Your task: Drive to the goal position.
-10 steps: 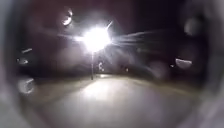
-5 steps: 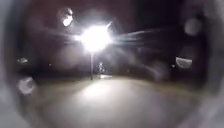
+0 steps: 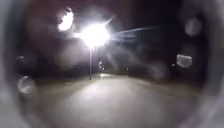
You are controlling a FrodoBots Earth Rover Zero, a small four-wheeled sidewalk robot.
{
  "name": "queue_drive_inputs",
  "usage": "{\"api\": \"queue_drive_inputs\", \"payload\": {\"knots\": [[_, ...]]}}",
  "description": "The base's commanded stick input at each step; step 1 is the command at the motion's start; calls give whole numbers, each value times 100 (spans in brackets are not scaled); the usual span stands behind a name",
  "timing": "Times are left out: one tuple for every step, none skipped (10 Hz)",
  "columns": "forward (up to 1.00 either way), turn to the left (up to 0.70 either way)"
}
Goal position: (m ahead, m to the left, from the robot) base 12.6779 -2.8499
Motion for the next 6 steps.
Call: {"api": "queue_drive_inputs", "payload": {"knots": [[100, 0], [100, -1], [100, -5], [100, -12], [100, -13], [100, -10]]}}
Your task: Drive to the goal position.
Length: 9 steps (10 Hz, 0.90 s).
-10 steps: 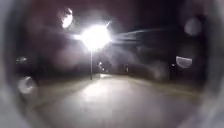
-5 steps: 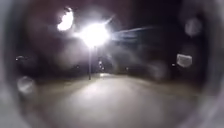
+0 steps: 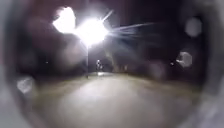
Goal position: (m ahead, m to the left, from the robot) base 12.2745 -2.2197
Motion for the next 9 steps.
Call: {"api": "queue_drive_inputs", "payload": {"knots": [[100, -6], [100, -4], [100, -4], [100, -1], [100, 0], [100, 0], [100, 0], [100, 4], [100, 14]]}}
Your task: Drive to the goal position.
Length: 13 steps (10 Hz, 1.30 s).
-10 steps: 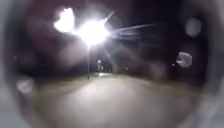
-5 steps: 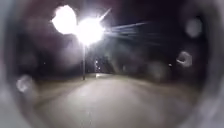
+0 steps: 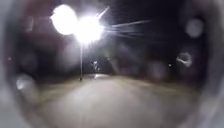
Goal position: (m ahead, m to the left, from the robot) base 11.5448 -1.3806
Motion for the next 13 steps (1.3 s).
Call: {"api": "queue_drive_inputs", "payload": {"knots": [[100, 16], [100, 16], [100, 12], [100, 7], [100, 11], [100, 10], [100, 7], [100, 8], [100, 9], [100, 7], [100, 5], [100, 4], [100, 3]]}}
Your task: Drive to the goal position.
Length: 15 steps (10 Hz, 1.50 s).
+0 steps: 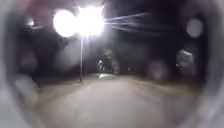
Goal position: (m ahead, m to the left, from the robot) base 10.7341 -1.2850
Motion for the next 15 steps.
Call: {"api": "queue_drive_inputs", "payload": {"knots": [[100, 3], [100, 4], [100, 5], [100, 5], [100, 6], [100, 6], [100, 7], [100, 4], [100, 4], [100, 4], [100, 6], [100, 10], [100, 11], [100, 11], [100, 11]]}}
